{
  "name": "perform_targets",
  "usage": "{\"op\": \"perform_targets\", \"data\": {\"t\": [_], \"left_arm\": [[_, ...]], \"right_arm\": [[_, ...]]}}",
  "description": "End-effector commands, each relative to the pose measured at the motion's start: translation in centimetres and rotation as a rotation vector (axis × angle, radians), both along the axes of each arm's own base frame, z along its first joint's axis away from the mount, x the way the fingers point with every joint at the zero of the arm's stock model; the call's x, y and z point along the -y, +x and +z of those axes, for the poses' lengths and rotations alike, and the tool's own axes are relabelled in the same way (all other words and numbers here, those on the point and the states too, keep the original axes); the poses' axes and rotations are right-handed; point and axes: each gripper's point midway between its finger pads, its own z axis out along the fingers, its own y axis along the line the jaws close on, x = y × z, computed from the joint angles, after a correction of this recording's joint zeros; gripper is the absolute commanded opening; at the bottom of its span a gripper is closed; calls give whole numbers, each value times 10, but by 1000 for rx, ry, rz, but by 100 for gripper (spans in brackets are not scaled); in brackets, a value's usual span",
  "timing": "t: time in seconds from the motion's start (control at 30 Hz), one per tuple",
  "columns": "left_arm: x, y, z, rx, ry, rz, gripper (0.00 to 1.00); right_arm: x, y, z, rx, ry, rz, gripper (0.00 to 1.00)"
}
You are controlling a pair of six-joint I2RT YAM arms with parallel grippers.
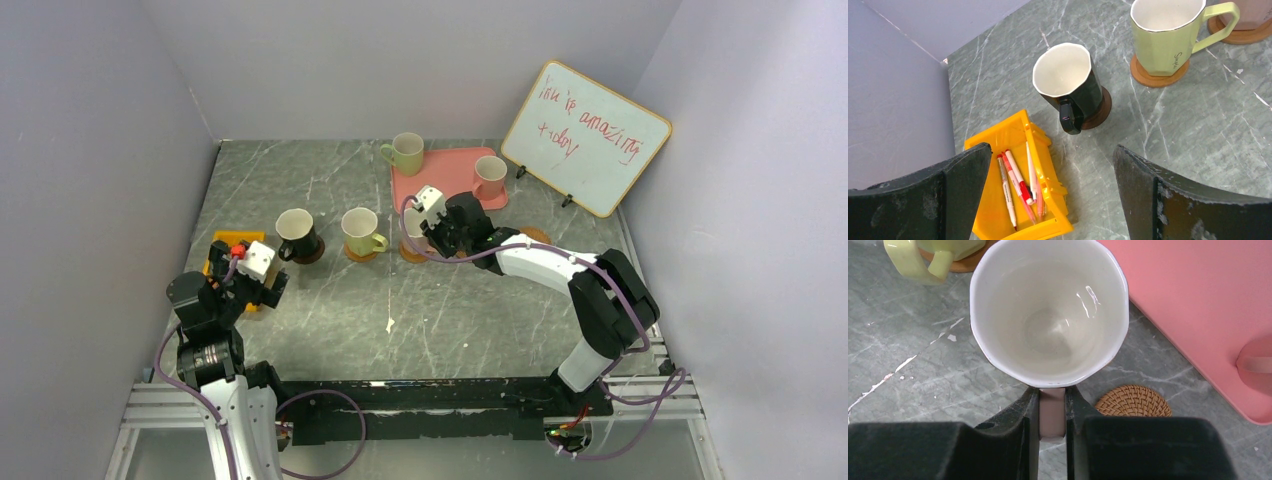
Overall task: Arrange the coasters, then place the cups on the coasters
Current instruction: Place the cup on the coaster.
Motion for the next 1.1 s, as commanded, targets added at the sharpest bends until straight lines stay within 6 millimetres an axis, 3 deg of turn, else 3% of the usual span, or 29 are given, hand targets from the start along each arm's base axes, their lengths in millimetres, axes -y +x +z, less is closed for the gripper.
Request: {"op": "perform_targets", "data": {"t": [0.0, 1.07], "left_arm": [[4, -1, 3, 21, 19, -31, 96], [4, -2, 2, 21, 21, -34, 96]], "right_arm": [[-21, 22, 52, 136, 98, 26, 19], [-15, 21, 48, 106, 110, 32, 29]]}}
